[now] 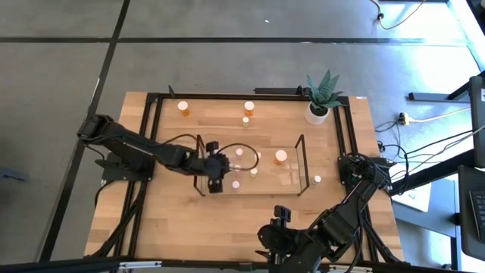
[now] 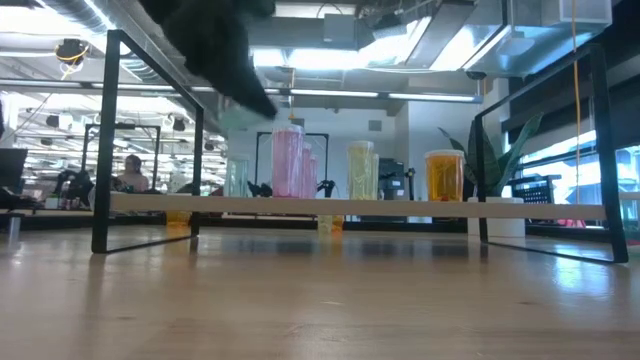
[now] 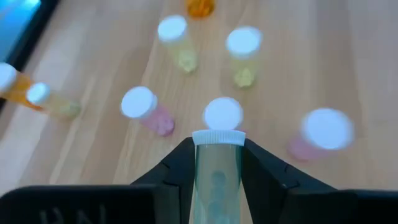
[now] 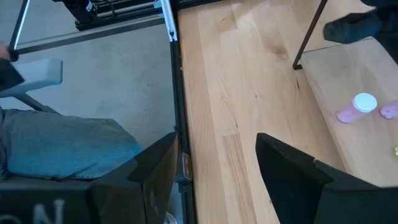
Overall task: Pick and place medicine bottles onto shelf by color
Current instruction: Put the bottom blue pill bottle on the shelf aligned with the other blue pill bottle
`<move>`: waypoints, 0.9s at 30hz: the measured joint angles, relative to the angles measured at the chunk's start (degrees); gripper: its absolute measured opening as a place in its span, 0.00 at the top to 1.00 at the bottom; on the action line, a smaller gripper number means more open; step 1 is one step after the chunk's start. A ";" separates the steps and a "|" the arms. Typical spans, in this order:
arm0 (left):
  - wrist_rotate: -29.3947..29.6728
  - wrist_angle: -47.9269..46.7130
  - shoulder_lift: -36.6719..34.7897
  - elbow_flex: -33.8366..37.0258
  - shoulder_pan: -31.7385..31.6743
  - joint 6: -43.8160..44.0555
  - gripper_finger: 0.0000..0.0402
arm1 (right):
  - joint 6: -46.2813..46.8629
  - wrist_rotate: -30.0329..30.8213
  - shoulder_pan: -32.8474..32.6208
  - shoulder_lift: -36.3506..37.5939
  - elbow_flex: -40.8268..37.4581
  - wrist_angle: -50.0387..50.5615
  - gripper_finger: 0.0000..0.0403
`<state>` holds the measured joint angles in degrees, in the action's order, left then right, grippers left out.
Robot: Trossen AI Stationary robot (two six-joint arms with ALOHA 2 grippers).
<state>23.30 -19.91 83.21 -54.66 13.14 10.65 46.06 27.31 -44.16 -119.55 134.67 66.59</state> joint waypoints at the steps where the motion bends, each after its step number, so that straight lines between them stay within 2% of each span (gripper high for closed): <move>1: 1.26 0.82 -0.36 -0.01 1.05 0.76 0.75 | -0.02 0.00 0.00 0.00 0.00 0.00 0.46; 6: 9.50 6.20 -1.14 -0.04 6.27 2.80 0.75 | -0.04 -0.01 0.02 0.00 0.00 -0.47 0.46; 9: 12.51 10.77 -0.71 -0.06 8.48 2.52 0.75 | -0.04 0.00 0.00 0.00 0.00 -0.92 0.46; 16: 22.06 14.33 -0.64 1.01 12.91 6.16 0.75 | -0.04 0.00 0.01 0.00 0.00 -0.87 0.46; 20: 23.03 21.39 -0.64 4.52 13.59 5.46 0.75 | -0.04 0.00 0.02 0.00 0.00 -0.90 0.46; 27: 18.52 34.89 -0.57 9.51 16.38 1.18 0.75 | -0.04 0.00 0.02 0.00 0.00 -0.99 0.46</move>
<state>41.82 14.99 82.64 -45.15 29.53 11.83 46.02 27.31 -44.14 -119.54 134.67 65.60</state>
